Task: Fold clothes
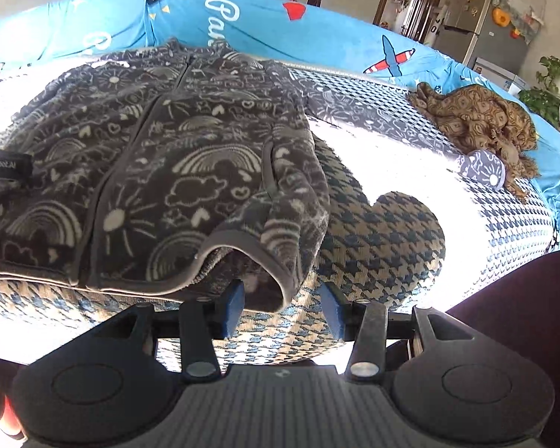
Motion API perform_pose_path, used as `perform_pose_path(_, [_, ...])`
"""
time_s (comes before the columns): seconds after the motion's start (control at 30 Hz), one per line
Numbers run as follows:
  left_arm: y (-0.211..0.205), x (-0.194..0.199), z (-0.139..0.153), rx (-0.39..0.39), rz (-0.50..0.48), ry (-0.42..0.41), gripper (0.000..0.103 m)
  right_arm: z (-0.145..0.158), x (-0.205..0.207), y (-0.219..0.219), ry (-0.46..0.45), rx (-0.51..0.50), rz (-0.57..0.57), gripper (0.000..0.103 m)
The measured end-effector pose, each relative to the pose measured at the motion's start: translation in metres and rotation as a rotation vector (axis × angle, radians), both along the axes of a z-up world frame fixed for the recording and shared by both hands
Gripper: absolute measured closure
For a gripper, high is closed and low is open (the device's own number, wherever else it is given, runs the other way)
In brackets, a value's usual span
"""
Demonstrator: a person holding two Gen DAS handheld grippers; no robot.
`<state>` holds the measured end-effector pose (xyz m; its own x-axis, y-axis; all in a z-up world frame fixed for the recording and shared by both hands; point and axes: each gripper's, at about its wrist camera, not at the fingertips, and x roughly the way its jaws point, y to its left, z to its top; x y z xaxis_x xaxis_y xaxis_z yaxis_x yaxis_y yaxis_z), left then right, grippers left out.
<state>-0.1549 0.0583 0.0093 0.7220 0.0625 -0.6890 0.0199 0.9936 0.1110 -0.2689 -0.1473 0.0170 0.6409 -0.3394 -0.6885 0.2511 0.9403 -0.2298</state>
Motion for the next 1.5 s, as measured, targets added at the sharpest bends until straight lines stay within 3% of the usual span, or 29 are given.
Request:
perform_pose_path(0.07, [0.000, 0.000, 0.000, -0.004, 0.000, 0.001, 0.000, -0.005, 0.004, -0.004, 0.029, -0.014, -0.028, 0.059])
perform_pose_path(0.27, [0.002, 0.001, 0.000, -0.010, 0.006, 0.005, 0.000, -0.011, 0.010, -0.014, 0.002, -0.047, -0.134, 0.059])
perform_pose_path(0.4, [0.002, 0.001, 0.000, -0.010, 0.009, 0.008, 0.000, -0.009, 0.008, -0.023, -0.010, -0.083, -0.229, 0.066])
perform_pose_path(0.6, [0.003, -0.001, 0.000, -0.008, 0.003, 0.019, 0.000, -0.001, 0.002, -0.040, -0.024, -0.072, -0.325, 0.054])
perform_pose_path(0.83, [-0.004, -0.012, 0.000, 0.011, -0.014, 0.024, 0.000, 0.010, -0.012, -0.050, -0.055, -0.039, -0.357, 0.042])
perform_pose_path(1.5, [-0.003, -0.045, -0.005, -0.009, -0.046, 0.106, 0.000, 0.014, -0.025, -0.039, -0.017, -0.059, -0.323, 0.034])
